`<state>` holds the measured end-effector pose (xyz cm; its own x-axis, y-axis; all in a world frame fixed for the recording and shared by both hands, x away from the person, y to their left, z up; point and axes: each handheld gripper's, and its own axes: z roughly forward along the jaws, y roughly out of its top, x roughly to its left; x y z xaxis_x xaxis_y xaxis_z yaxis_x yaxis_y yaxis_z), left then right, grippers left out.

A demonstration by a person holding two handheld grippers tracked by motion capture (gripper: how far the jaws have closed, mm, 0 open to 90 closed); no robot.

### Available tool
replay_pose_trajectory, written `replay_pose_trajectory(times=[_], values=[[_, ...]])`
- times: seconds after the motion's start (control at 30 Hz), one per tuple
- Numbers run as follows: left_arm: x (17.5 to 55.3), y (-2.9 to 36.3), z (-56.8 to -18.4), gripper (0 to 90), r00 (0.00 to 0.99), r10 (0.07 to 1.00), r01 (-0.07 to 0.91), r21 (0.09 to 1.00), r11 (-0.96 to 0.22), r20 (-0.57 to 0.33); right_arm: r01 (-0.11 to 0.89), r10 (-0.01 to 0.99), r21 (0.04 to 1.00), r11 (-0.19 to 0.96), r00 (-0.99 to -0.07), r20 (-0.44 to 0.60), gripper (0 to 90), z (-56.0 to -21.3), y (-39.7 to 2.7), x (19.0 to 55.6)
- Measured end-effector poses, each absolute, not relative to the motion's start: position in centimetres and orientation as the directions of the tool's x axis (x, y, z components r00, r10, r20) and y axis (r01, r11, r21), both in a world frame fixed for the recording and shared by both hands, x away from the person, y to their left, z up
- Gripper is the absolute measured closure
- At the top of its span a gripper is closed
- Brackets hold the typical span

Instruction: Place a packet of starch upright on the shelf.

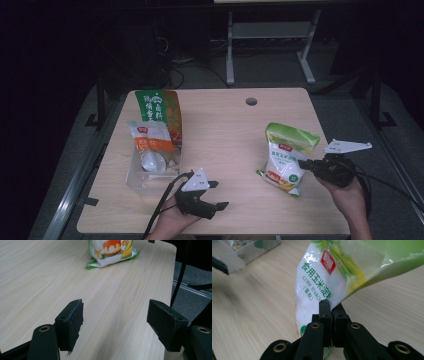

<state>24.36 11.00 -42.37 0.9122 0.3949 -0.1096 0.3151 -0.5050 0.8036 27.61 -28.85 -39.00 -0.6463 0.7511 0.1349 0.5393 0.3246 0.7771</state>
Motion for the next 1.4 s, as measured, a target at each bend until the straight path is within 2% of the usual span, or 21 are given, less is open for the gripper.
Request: replay_pose_trajectory(times=[0.33, 0.6, 0.77, 0.87, 1.4], values=[[25.2, 9.2, -42.3, 31.4, 0.918, 0.381, 0.311, 0.799, -0.515, -0.111, 0.513, 0.726, 0.784, 0.349, -0.677, 0.12, 84.8, -38.9, -28.7, 27.3], [25.9, 8.5, -42.2, 32.6, 0.92, 0.377, 0.311, 0.79, -0.528, -0.109, 0.53, 0.738, 0.78, 0.332, -0.661, 0.134, 77.6, -39.0, -27.8, 28.4], [26.3, 7.9, -42.1, 34.2, 0.921, 0.371, 0.313, 0.787, -0.531, -0.116, 0.55, 0.752, 0.764, 0.337, -0.646, 0.134, 86.2, -39.3, -27.4, 29.0], [26.5, 7.6, -42.1, 35.7, 0.92, 0.371, 0.317, 0.79, -0.525, -0.123, 0.537, 0.729, 0.774, 0.335, -0.668, 0.148, 88.8, -39.0, -27.2, 28.8], [27.6, 7.3, -41.1, 38.0, 0.913, 0.38, 0.33, 0.816, -0.474, -0.149, 0.42, 0.607, 0.819, 0.39, -0.786, 0.114, 89.9, -36.2, -22.2, 27.5]])
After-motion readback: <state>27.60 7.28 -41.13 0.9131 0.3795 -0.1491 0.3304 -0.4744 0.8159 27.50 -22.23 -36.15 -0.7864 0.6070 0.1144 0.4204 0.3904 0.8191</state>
